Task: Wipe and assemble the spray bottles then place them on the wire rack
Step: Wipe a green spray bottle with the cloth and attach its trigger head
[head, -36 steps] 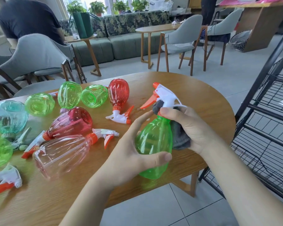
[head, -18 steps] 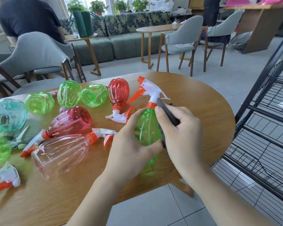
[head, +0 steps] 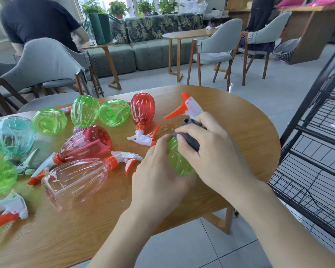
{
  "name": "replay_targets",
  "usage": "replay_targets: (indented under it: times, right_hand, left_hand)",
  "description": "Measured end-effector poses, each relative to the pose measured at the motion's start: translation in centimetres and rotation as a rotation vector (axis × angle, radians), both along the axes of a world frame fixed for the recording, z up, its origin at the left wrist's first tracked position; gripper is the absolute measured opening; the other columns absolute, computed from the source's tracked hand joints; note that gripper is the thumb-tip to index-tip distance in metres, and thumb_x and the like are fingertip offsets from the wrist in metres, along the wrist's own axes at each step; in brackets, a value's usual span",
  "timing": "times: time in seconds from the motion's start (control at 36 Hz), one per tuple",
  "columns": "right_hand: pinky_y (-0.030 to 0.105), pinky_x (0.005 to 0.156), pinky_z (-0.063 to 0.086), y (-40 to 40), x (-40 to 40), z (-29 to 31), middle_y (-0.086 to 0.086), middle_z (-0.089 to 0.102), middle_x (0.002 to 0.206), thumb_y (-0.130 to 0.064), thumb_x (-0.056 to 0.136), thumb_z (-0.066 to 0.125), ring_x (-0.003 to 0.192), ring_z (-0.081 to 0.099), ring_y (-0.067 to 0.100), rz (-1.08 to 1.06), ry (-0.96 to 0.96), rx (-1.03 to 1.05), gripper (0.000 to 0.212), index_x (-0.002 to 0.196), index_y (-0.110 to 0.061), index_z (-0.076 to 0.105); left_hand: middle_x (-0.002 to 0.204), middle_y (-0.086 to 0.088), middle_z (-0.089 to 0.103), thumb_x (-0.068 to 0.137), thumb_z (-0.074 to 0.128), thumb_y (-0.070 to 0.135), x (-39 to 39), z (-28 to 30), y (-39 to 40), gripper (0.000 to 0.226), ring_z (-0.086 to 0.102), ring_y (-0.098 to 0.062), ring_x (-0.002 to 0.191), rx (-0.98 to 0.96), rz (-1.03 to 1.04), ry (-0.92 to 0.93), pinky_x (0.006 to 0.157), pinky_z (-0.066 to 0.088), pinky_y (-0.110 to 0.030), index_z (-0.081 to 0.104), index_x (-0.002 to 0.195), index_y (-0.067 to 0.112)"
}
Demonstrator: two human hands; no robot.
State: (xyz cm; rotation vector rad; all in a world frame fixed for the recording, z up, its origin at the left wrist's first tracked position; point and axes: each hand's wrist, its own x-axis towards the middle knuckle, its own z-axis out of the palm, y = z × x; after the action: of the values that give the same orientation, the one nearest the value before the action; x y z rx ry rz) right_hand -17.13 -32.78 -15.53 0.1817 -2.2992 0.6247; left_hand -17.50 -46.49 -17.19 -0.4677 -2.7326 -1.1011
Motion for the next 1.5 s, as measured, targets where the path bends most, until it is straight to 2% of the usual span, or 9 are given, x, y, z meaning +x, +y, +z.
replay_targets:
  times: [0.31, 0.42, 0.64, 0.81, 0.97, 1.14, 1.22, 1.36, 1.5]
  right_hand:
    - [0.035, 0.059, 0.055, 1.3, 1.0, 0.2, -0.004, 0.054, 0.085, -0.039, 0.088, 0.052, 0.069, 0.059, 0.016, -0.068, 0.024, -0.086, 0.035, 0.096, -0.022, 0.081]
    - [0.022, 0.060, 0.047, 2.3, 0.8, 0.8, 0.001, 0.058, 0.082, -0.022, 0.092, 0.070, 0.067, 0.055, 0.014, -0.108, 0.128, -0.085, 0.015, 0.100, -0.018, 0.082]
    - [-0.002, 0.078, 0.036, 2.4, -2.2, 1.4, 0.013, 0.067, 0.103, -0.013, 0.096, 0.074, 0.089, 0.048, -0.004, -0.153, 0.386, -0.167, 0.022, 0.117, -0.007, 0.077]
    - [0.015, 0.081, 0.048, 1.9, -3.3, 1.3, 0.012, 0.067, 0.111, -0.015, 0.096, 0.070, 0.092, 0.065, 0.018, -0.179, 0.366, -0.199, 0.021, 0.114, -0.006, 0.077]
    - [0.017, 0.074, 0.048, 2.0, -2.9, 0.3, 0.010, 0.068, 0.102, -0.014, 0.090, 0.074, 0.084, 0.064, 0.015, -0.182, 0.321, -0.203, 0.016, 0.104, -0.006, 0.078]
    - [0.049, 0.081, 0.057, 0.4, -2.9, -0.2, 0.006, 0.071, 0.108, -0.021, 0.095, 0.070, 0.096, 0.068, 0.029, -0.001, 0.311, -0.076, 0.019, 0.107, -0.010, 0.080]
    - [0.049, 0.080, 0.054, -0.6, -2.8, -0.5, 0.005, 0.071, 0.107, -0.020, 0.093, 0.073, 0.094, 0.065, 0.029, 0.020, 0.314, 0.011, 0.018, 0.108, -0.013, 0.080]
    - [0.047, 0.087, 0.058, 0.7, -3.1, -0.6, 0.009, 0.070, 0.107, -0.016, 0.092, 0.072, 0.100, 0.068, 0.031, 0.001, 0.323, -0.056, 0.020, 0.109, -0.011, 0.080]
    - [0.039, 0.083, 0.059, 0.9, -2.7, -0.8, 0.011, 0.070, 0.105, -0.014, 0.093, 0.073, 0.095, 0.069, 0.028, -0.064, 0.393, -0.077, 0.017, 0.108, -0.008, 0.080]
  left_hand:
    - [0.127, 0.013, 0.065, 0.069, 0.082, 0.057, -0.6, -0.1, 0.0, 0.092, 0.059, -0.013, 0.118, -0.045, 0.045, -0.019, 0.087, 0.046, -0.030, 0.042, 0.149, 0.035]
    - [0.126, 0.014, 0.063, 0.068, 0.082, 0.056, -0.7, -0.1, -0.4, 0.091, 0.059, -0.013, 0.116, -0.044, 0.025, 0.001, 0.089, 0.048, -0.032, 0.042, 0.148, 0.035]
    - [0.130, 0.016, 0.060, 0.069, 0.081, 0.057, -0.6, -0.2, -0.3, 0.093, 0.059, -0.010, 0.116, -0.107, -0.026, 0.074, 0.088, 0.050, -0.033, 0.038, 0.150, 0.040]
    - [0.130, 0.017, 0.058, 0.069, 0.080, 0.055, -0.4, -0.6, 0.1, 0.091, 0.059, -0.010, 0.116, -0.132, -0.019, 0.118, 0.083, 0.053, -0.033, 0.039, 0.149, 0.042]
    - [0.133, 0.015, 0.060, 0.067, 0.078, 0.057, -0.5, -0.6, 0.0, 0.093, 0.060, -0.012, 0.118, -0.093, 0.006, 0.107, 0.091, 0.054, -0.037, 0.039, 0.149, 0.040]
    - [0.128, 0.013, 0.060, 0.070, 0.079, 0.053, -0.4, -0.6, 0.2, 0.087, 0.060, -0.015, 0.115, -0.124, 0.008, 0.119, 0.081, 0.050, -0.034, 0.041, 0.146, 0.036]
    - [0.111, 0.015, 0.061, 0.070, 0.079, 0.057, -0.5, -0.6, 0.3, 0.075, 0.061, -0.014, 0.103, -0.090, 0.008, 0.124, 0.071, 0.047, -0.033, 0.046, 0.134, 0.036]
    - [0.128, 0.016, 0.062, 0.068, 0.081, 0.054, -0.5, -0.9, 0.0, 0.089, 0.060, -0.011, 0.116, -0.087, 0.012, 0.123, 0.086, 0.053, -0.035, 0.041, 0.146, 0.039]
    - [0.129, 0.017, 0.060, 0.067, 0.081, 0.052, -0.3, -0.9, 0.1, 0.090, 0.058, -0.010, 0.118, -0.098, -0.001, 0.115, 0.084, 0.054, -0.035, 0.041, 0.146, 0.041]
